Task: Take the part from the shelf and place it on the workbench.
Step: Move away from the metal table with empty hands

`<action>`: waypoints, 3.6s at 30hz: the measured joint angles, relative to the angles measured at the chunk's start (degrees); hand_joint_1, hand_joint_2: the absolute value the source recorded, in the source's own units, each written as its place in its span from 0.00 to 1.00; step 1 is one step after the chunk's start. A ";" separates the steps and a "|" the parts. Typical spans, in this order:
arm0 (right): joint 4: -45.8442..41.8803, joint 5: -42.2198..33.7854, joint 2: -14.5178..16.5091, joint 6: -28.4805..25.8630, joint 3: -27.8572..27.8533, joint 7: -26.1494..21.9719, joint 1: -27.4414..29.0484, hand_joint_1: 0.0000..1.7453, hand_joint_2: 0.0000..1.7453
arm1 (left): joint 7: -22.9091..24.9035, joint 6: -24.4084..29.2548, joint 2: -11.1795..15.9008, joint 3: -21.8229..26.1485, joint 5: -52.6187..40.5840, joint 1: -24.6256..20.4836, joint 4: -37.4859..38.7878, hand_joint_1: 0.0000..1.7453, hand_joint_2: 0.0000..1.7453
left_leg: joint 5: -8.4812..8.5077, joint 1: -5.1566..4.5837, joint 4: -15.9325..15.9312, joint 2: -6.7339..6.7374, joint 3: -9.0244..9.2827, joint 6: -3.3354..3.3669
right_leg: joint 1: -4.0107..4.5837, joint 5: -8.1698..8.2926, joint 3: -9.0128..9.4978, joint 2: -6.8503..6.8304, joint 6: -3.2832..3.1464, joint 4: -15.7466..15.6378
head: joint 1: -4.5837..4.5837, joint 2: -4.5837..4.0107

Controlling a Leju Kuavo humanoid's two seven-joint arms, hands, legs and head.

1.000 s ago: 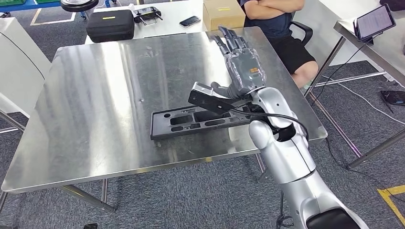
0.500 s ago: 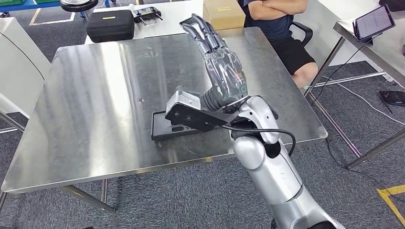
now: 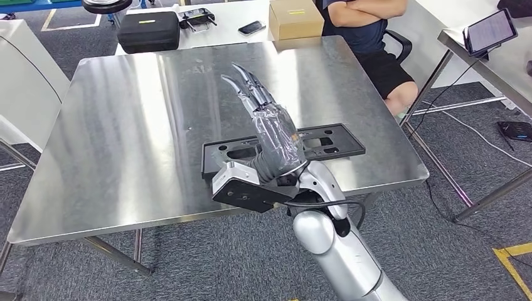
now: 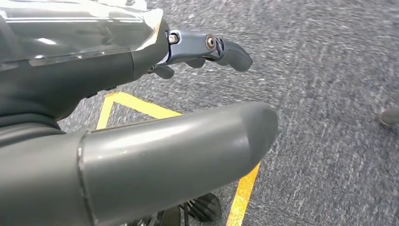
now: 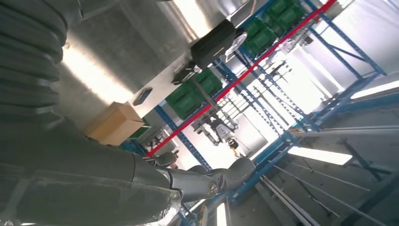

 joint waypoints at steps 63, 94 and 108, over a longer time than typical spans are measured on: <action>66.40 -18.16 -4.34 -30.16 -47.60 -4.94 26.41 0.00 0.00 | -0.07 10.18 -4.40 15.20 -3.86 0.39 -4.17 0.00 0.00 | 3.30 -0.03 0.67 1.86 -3.46 -0.70 | 1.23 -3.68 6.74 -0.42 -1.76 -3.62 | 0.20 0.00; 78.14 -14.23 -3.81 -22.49 -49.83 2.88 25.06 0.00 0.00 | -3.03 8.10 -3.12 16.54 -6.02 -0.95 -0.29 0.00 0.00 | 2.27 -0.43 -0.04 2.34 -2.29 -0.09 | 1.32 -3.10 7.13 -0.45 -1.82 -3.27 | 0.05 0.00; 78.17 -7.90 -3.08 -22.47 -44.44 2.88 23.37 0.00 0.00 | -1.62 10.74 -3.01 15.81 -4.33 -3.93 1.33 0.00 0.00 | -4.90 0.42 4.80 1.48 4.94 -2.64 | 1.19 3.45 -1.74 -1.18 -4.04 -3.08 | -0.39 0.00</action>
